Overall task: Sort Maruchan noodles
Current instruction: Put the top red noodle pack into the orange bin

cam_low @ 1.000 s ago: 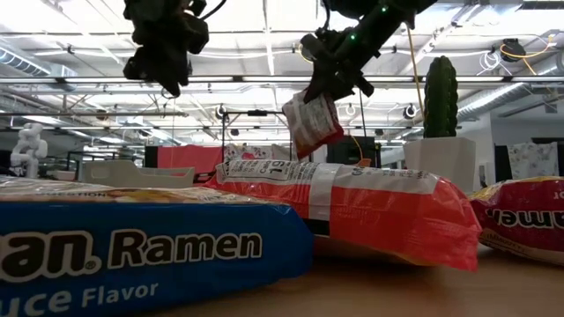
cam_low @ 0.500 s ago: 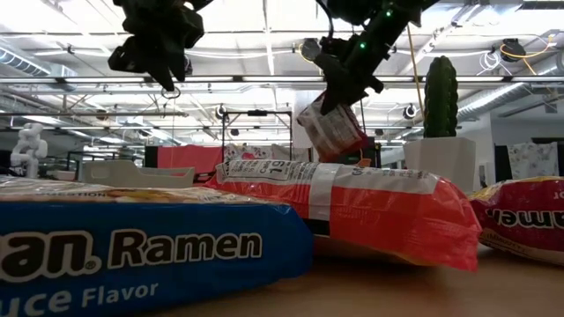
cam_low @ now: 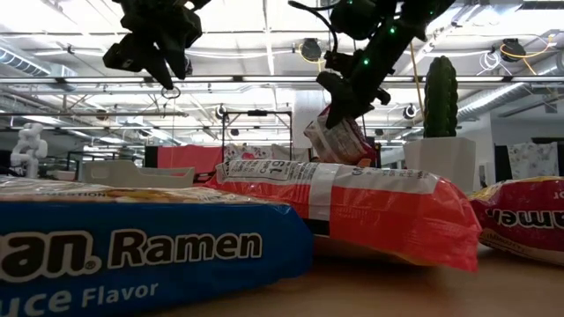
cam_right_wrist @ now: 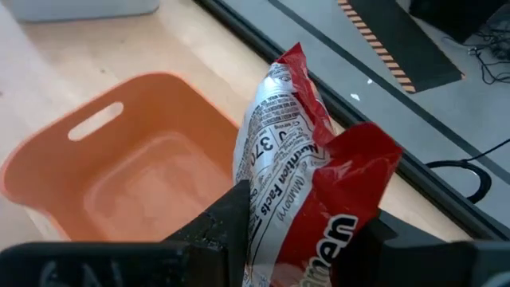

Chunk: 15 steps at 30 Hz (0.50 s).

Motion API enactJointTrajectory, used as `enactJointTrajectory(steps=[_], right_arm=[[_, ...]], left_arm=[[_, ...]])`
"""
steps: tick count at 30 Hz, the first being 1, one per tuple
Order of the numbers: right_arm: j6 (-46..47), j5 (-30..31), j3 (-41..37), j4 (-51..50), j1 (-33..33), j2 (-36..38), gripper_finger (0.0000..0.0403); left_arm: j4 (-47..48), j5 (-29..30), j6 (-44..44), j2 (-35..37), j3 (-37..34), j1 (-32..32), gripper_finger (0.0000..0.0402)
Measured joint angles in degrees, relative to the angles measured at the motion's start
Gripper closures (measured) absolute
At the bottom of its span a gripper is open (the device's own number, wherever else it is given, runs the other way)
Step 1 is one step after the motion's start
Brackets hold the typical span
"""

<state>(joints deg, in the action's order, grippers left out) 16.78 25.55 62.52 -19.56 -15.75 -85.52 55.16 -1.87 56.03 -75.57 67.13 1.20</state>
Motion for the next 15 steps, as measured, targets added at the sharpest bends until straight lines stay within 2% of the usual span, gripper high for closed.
enactJointTrajectory(steps=[15], right_arm=[[2.01, -0.04, -5.48, 5.75, 0.0, -0.02, 0.0273]], left_arm=[[-0.26, -0.08, -0.45, -0.02, 0.0, -0.89, 0.0277]])
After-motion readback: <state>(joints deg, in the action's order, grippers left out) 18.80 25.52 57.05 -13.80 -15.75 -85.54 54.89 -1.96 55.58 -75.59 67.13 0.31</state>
